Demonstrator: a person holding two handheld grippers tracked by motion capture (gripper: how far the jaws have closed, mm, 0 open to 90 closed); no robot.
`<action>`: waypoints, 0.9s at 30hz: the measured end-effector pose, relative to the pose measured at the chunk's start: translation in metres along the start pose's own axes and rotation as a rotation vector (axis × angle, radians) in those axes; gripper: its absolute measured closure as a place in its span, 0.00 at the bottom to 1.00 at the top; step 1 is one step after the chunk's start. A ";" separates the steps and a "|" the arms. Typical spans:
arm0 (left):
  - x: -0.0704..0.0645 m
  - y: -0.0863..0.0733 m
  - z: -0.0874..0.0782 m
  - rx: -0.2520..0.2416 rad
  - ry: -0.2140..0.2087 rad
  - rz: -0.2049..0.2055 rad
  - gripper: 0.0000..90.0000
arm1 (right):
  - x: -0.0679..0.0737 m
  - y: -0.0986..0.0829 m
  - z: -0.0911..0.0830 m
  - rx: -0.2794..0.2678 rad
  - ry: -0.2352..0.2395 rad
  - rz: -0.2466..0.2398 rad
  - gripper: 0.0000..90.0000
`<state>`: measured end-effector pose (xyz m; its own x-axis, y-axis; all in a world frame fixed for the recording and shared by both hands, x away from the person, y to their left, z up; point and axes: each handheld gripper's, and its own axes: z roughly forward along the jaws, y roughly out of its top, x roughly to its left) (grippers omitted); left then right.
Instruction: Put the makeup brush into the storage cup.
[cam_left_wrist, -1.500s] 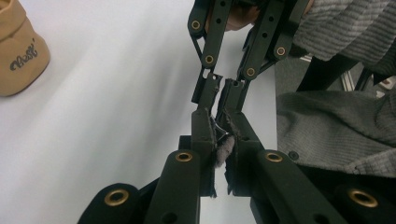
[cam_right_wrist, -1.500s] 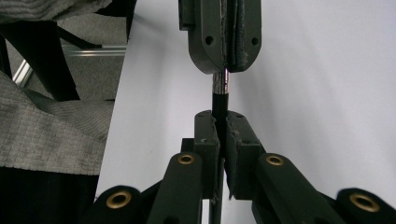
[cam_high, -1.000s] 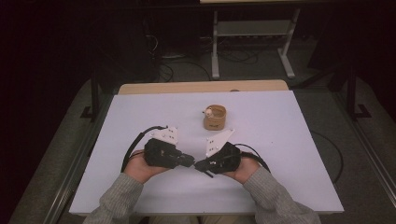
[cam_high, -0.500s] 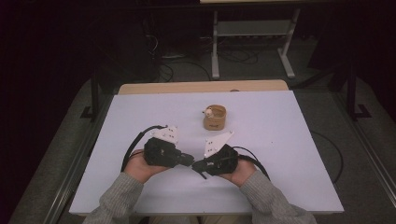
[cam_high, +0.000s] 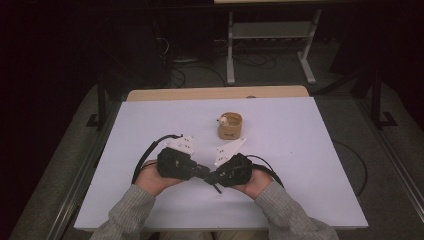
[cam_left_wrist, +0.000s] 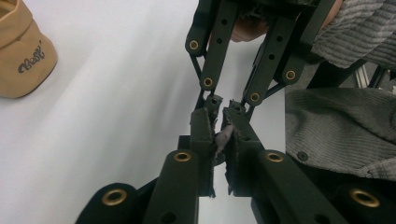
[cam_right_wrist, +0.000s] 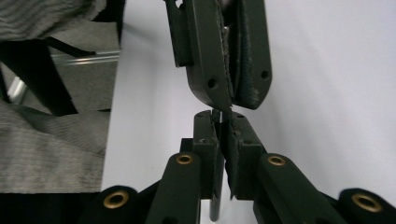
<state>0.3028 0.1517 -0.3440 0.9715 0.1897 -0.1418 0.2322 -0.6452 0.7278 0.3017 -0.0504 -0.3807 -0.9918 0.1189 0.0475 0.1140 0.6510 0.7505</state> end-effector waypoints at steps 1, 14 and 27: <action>0.000 0.000 -0.001 -0.007 0.004 0.003 0.88 | 0.000 0.000 0.000 -0.007 0.010 0.017 0.92; -0.003 -0.014 -0.011 -0.026 0.082 -0.055 0.59 | -0.014 -0.019 -0.027 -0.025 -0.023 0.141 0.92; -0.004 -0.031 -0.014 -0.034 0.149 -0.073 0.55 | -0.036 -0.025 -0.069 -0.071 -0.079 0.230 0.92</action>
<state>0.2907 0.1817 -0.3564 0.9340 0.3441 -0.0962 0.2979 -0.6010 0.7416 0.3302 -0.1225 -0.3557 -0.9324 0.3175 0.1726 0.3286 0.5464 0.7703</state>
